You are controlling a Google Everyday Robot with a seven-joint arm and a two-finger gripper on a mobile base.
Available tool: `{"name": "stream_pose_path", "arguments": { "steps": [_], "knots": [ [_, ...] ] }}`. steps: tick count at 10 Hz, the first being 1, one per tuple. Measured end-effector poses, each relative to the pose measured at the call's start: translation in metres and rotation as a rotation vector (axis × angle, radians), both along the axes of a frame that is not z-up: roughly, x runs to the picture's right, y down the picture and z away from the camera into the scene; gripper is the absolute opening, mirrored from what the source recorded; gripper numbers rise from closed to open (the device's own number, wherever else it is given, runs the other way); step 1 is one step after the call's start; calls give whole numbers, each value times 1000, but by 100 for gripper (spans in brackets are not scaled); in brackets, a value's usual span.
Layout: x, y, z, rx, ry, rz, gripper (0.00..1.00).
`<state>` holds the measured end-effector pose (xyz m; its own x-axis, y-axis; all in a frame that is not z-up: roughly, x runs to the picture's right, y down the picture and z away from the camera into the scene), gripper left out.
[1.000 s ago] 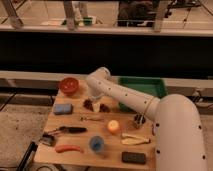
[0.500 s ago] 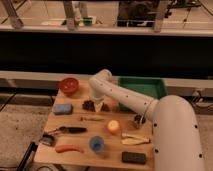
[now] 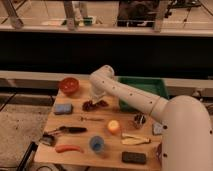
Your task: Place grapes in red bowl
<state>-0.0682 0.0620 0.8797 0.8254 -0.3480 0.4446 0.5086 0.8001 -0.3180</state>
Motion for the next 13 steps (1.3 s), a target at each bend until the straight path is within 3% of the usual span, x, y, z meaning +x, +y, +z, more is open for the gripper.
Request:
{"name": "stream_pose_path", "arguments": {
  "steps": [4,9,13],
  "knots": [
    [-6,-11,-23,28,-19,1,0],
    [-33,-59,-83,91,-69,-7,0],
    [-52,-97,-110,147,-114,-20,0]
  ]
}}
